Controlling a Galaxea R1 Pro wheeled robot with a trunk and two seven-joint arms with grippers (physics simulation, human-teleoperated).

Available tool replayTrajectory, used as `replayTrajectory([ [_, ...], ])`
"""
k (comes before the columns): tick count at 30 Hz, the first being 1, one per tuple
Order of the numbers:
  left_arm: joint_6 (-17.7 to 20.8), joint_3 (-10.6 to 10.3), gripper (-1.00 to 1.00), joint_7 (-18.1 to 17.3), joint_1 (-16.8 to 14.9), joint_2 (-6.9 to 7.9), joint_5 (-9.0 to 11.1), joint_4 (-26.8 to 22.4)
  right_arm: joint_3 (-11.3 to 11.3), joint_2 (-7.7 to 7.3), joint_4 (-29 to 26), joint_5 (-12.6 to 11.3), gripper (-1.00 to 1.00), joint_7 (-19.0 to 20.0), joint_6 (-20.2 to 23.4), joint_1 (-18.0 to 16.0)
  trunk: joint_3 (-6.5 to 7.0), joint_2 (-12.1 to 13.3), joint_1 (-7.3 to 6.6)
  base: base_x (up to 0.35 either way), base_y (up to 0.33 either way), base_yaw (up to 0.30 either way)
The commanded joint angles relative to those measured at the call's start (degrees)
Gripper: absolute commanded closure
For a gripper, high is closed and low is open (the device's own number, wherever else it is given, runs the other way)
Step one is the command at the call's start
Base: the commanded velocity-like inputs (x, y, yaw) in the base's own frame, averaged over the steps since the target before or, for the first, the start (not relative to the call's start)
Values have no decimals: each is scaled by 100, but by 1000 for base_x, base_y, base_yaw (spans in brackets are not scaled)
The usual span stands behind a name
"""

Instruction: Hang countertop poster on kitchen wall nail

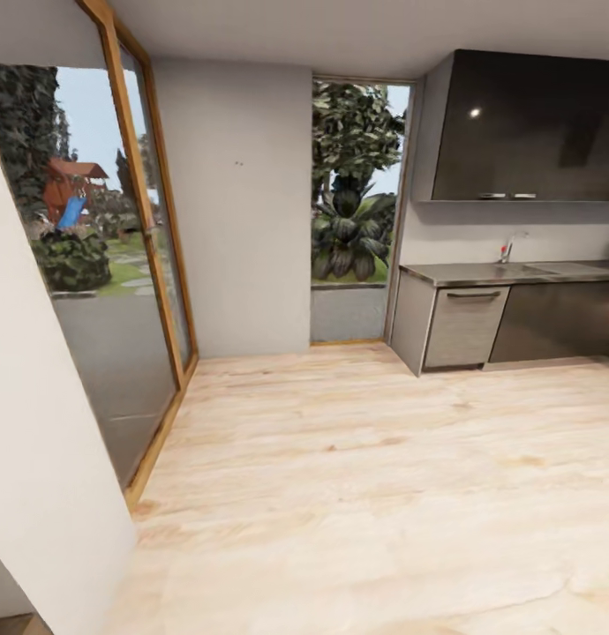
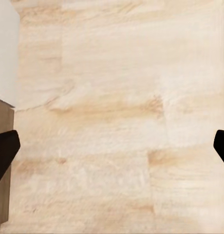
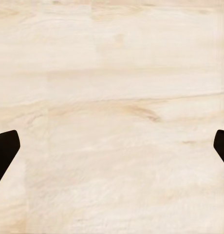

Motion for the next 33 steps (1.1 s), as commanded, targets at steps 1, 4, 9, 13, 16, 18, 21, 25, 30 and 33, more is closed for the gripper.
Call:
replayTrajectory([
  [1,-4,9,-100,-3,2,-1,-15,-8,1,0,5,-2,-100,1,-18,-3,-5,-2,3,278,-217,-100],
  [4,-4,8,-100,-3,2,-3,-15,-2,1,0,5,-2,-100,0,-17,-3,-4,-2,3,278,-217,-181],
  [9,-4,10,-100,-3,2,-3,-10,67,1,0,5,-2,-100,-1,-17,-3,-4,-2,3,278,-218,-248],
  [13,-4,8,-100,-3,2,-4,-7,93,1,1,5,-2,-100,-1,-18,-3,-4,-2,3,278,-218,-264],
  [16,-4,8,-100,-3,2,-6,-7,102,1,0,5,-2,-100,-1,-20,-3,-4,-2,3,278,-218,-268],
  [18,-4,8,-100,-3,2,-6,-7,104,1,0,5,-2,-100,-1,-21,-3,-4,-2,3,278,-218,-269],
  [21,-4,8,-100,-3,2,-5,-6,105,1,0,5,-2,-100,-1,-21,-3,-4,-2,3,278,-218,-269],
  [25,-4,7,-100,-3,2,-5,-6,109,1,4,5,1,-100,-11,-21,-3,-4,-2,3,278,-216,-173],
  [30,-4,7,-100,-3,2,-6,-6,112,1,8,5,6,-100,-17,-21,-3,-4,-2,3,280,-202,-42],
  [33,-4,9,-100,-3,2,-3,-6,114,1,6,15,7,-100,-18,-18,-3,-4,-2,3,289,-182,-9],
])
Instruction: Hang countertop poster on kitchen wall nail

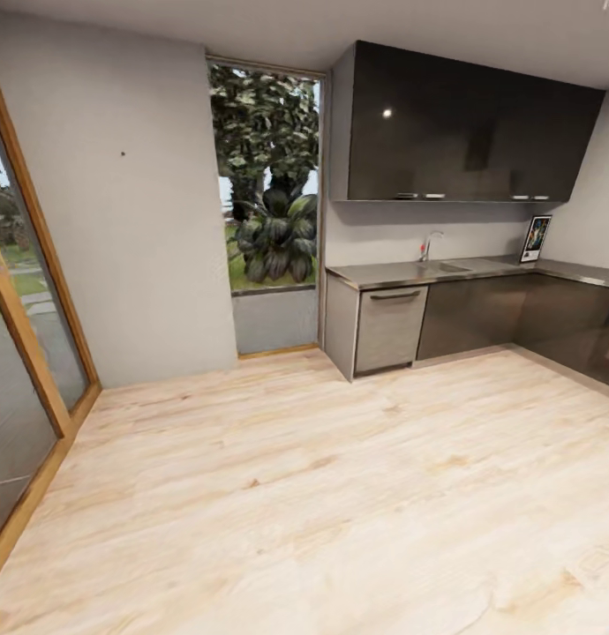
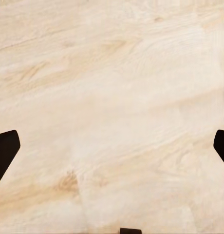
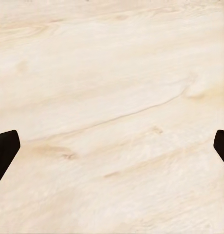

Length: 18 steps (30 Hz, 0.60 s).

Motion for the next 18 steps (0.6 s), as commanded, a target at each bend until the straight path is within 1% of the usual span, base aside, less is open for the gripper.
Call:
replayTrajectory([
  [1,-4,7,-100,-3,2,-1,-14,-8,1,0,10,-1,-100,0,-17,-3,-5,-2,3,294,-172,-6],
  [12,-4,12,-100,-3,2,8,-14,7,-7,-14,64,5,-100,0,-20,-3,-5,-2,3,306,-154,-1],
  [18,-4,7,-100,-3,2,9,-14,12,-8,-16,65,2,-100,0,-21,-2,-5,-2,3,293,-195,0],
])
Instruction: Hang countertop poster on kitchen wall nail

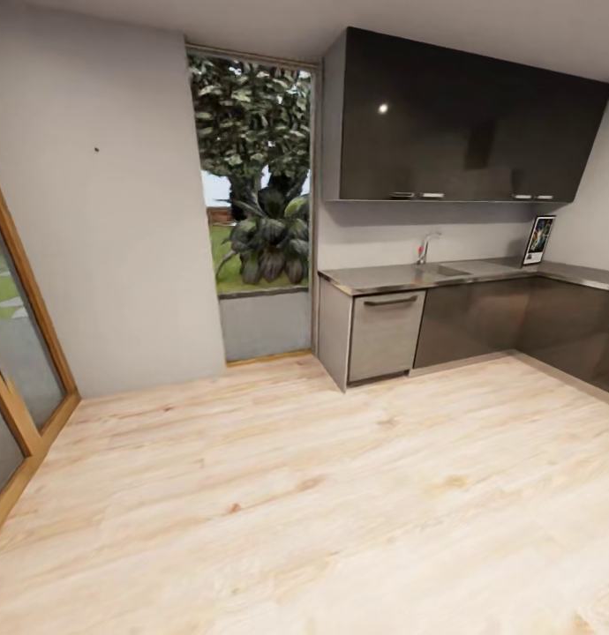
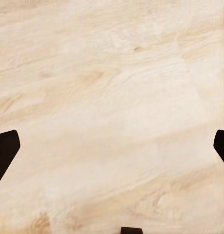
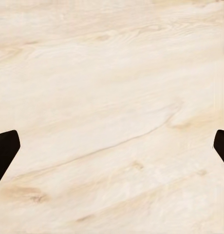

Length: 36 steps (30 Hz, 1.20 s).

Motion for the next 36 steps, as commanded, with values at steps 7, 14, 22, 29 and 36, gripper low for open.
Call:
replayTrajectory([
  [7,-4,11,-100,-3,2,-1,-14,-8,0,0,5,-2,-100,0,-19,-4,-5,-2,3,273,-223,0],
  [14,-4,12,-100,-3,2,-1,-14,-6,0,0,5,-3,-100,0,-19,-3,0,-2,3,265,-234,-60],
  [22,-4,16,-100,5,2,-1,-14,-2,0,0,5,-3,-100,0,-19,-3,29,-2,3,256,-244,-272],
  [29,-4,16,-100,5,2,-1,-14,-2,0,0,5,-3,-100,0,-19,-4,55,-2,3,281,-195,-290],
  [36,-4,16,-100,5,2,-1,-14,-2,0,0,5,-3,-100,0,-19,-4,83,-2,3,299,-163,-291],
])
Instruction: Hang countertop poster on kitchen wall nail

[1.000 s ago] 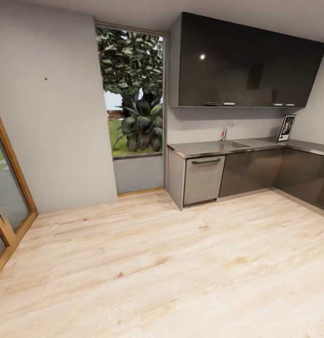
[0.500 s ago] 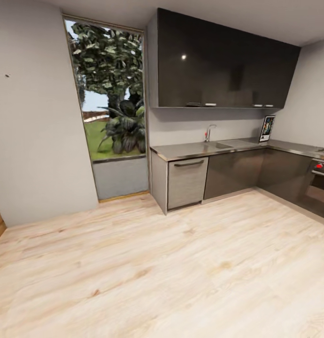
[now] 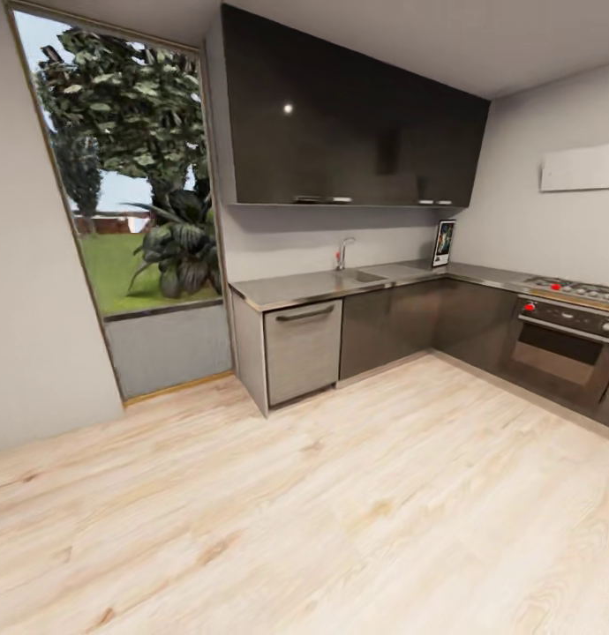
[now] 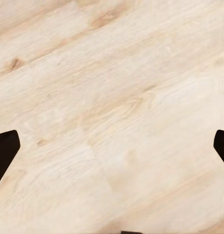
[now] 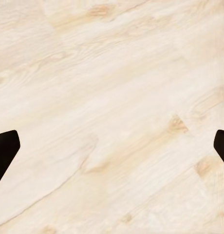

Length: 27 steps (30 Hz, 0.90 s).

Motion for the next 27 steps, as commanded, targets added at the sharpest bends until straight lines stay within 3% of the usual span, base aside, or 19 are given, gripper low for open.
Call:
replayTrajectory([
  [1,-4,8,-100,-3,3,-1,-14,-9,0,0,7,-1,-100,0,-19,-5,-1,-2,3,301,-159,-291],
  [7,-4,27,-100,-3,3,-1,-14,-9,0,0,7,-1,-100,0,-19,-5,25,-2,3,308,-139,-289],
  [10,-4,232,-100,-8,3,-1,-14,-9,0,0,7,-1,-100,0,-19,-5,32,-2,3,322,-94,-157],
  [16,-4,375,-100,-14,3,-1,-15,-9,6,0,13,5,-100,0,-19,1,37,-2,3,326,-46,-45],
  [27,-4,387,-100,-19,3,-1,-17,80,8,6,75,16,-100,2,-23,4,37,-2,3,332,-4,-4],
])
